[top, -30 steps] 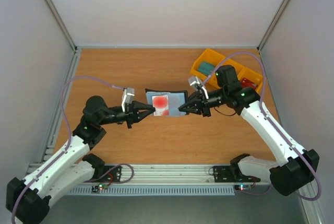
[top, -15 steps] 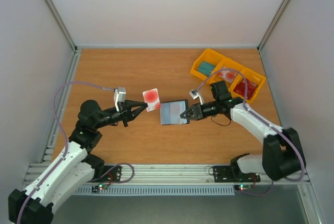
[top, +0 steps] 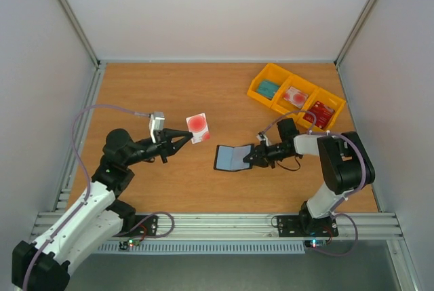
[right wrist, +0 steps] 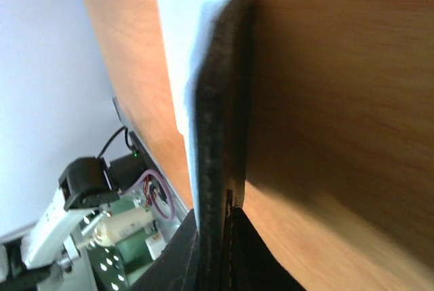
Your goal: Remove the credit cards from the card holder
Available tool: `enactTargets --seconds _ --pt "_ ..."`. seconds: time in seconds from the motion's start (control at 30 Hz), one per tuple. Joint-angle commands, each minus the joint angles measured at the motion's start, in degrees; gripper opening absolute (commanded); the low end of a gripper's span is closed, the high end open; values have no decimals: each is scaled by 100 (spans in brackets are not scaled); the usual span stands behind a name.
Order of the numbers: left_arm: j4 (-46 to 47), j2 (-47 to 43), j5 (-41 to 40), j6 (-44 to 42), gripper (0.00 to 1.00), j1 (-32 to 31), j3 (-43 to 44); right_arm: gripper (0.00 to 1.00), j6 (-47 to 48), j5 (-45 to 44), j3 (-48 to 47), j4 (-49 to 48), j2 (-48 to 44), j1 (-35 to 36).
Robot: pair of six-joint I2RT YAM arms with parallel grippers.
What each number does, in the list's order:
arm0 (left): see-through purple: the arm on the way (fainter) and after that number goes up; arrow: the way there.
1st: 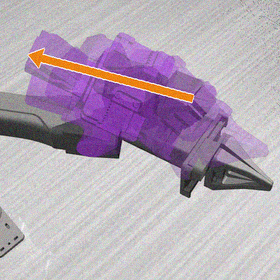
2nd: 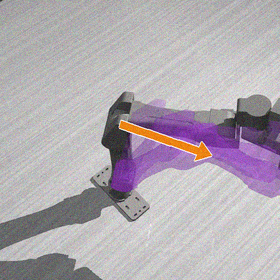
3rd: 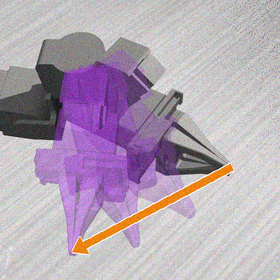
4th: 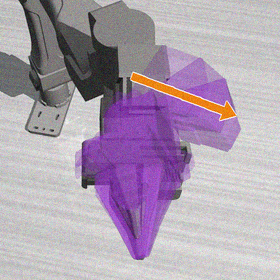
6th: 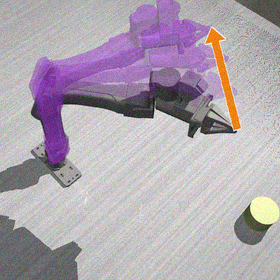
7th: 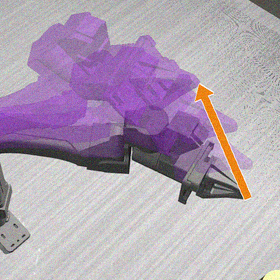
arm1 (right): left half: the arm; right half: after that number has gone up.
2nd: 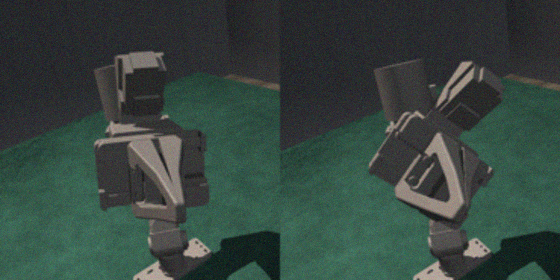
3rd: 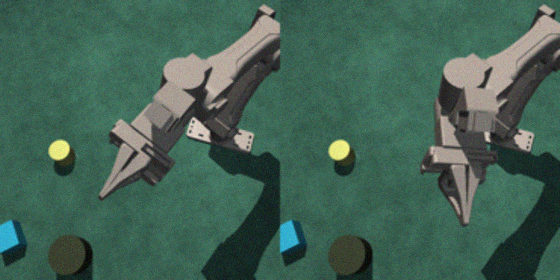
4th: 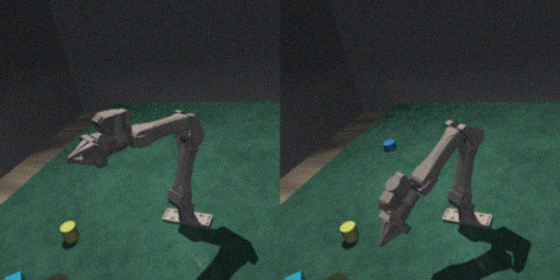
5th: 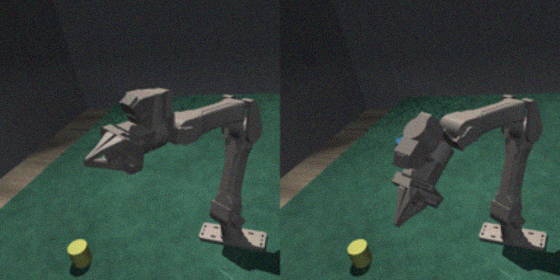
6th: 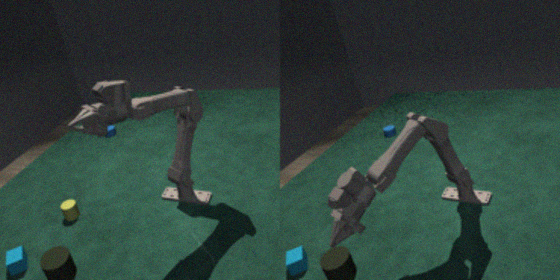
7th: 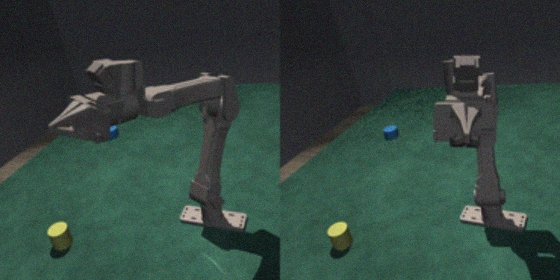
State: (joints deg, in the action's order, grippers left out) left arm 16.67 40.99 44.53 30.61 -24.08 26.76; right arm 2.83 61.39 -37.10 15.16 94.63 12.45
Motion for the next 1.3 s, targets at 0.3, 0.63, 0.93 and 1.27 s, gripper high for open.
enactTargets --seconds 0.3,0.63,0.93,1.27 --pt "538 104 85 68 0 -1 -84 45 59 -1249 398 1016 -946 -1049" --pt "848 198 346 79 0 -141 -105 51 2211 -3200 -1040 1494 -4738 -356" --pt "798 477 879 -115 0 -273 645 65 8165 -3976 -234 -2149 -5549 2242" --pt "60 1383 686 1514 0 -282 1827 68 11342 -4671 -684 -4857 -4123 2585"
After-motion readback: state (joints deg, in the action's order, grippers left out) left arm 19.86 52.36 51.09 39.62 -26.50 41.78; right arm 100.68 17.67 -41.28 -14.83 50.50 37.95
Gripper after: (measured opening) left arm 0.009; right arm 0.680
